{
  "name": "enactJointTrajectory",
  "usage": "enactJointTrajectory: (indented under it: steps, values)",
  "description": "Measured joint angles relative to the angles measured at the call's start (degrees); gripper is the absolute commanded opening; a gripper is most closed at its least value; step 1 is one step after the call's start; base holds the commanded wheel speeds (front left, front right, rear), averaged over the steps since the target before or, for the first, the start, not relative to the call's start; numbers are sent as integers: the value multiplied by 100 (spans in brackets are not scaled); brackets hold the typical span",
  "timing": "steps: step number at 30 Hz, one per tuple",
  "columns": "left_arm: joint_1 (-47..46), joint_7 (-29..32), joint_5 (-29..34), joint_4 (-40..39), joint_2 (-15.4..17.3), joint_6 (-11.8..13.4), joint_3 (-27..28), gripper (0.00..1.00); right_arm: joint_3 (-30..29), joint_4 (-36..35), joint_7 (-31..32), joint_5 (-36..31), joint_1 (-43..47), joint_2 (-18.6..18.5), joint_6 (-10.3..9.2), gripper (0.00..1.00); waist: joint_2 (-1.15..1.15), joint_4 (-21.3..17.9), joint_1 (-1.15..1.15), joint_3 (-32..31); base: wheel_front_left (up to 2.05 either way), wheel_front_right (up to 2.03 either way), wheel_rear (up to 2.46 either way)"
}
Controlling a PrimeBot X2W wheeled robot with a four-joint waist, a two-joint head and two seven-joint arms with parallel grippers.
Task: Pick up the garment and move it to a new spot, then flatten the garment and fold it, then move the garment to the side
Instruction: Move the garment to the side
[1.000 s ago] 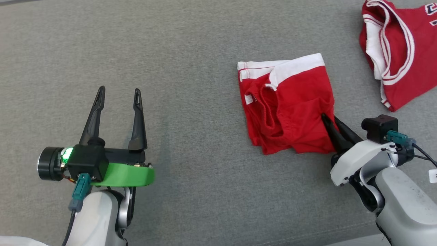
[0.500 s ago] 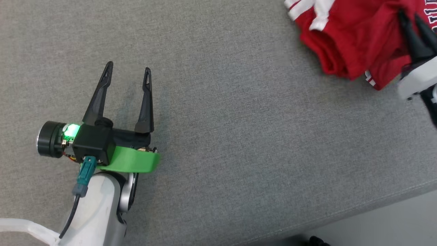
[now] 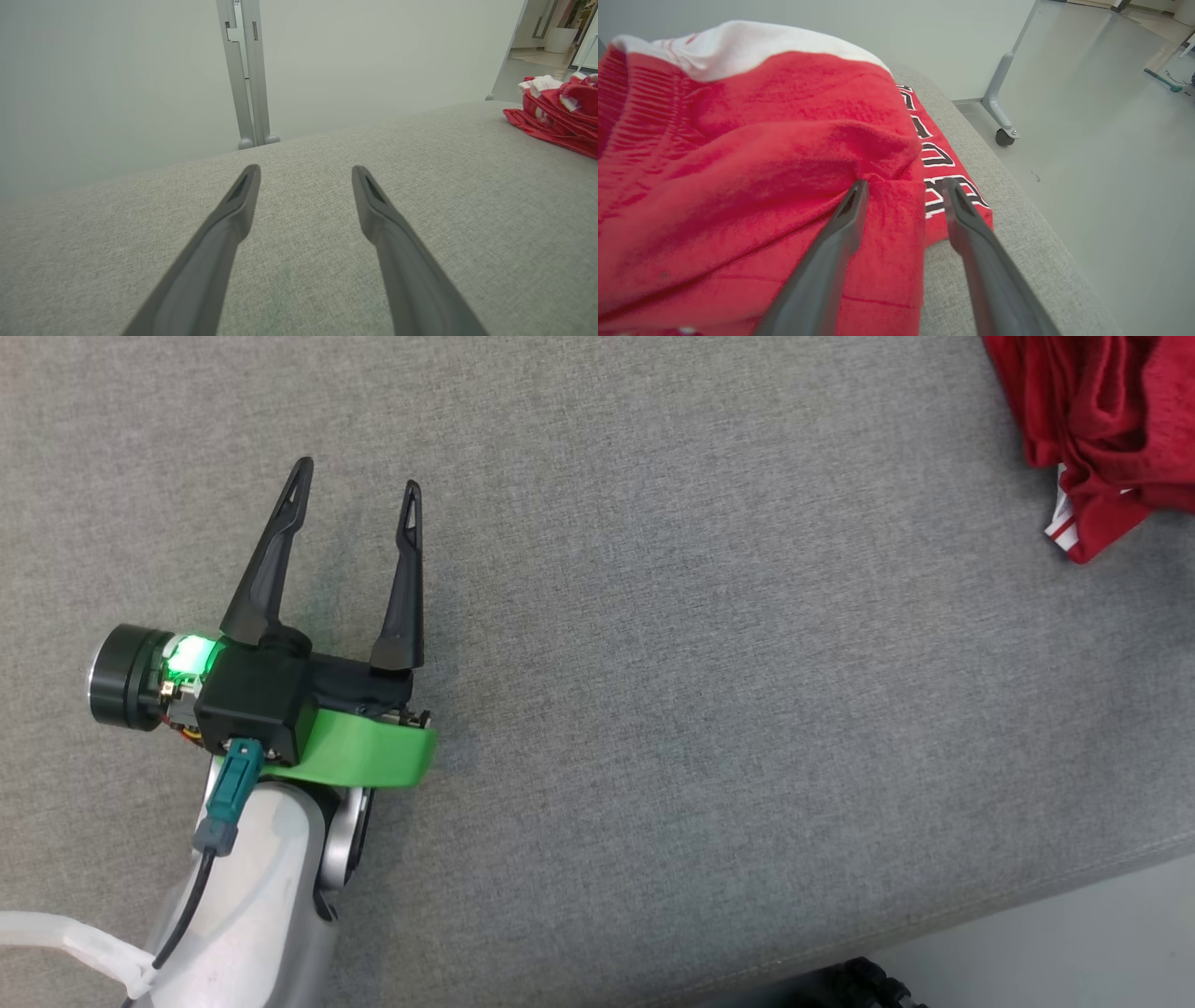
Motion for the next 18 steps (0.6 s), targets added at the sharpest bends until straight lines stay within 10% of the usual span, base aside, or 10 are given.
enactJointTrajectory:
  steps: [18]
  values:
    - [941, -112, -410, 293, -24, 360, 277, 100, -976, -3198, -101, -1417, 2470, 1523, -1, 100, 0, -44, 0, -1208, 0, 0, 0]
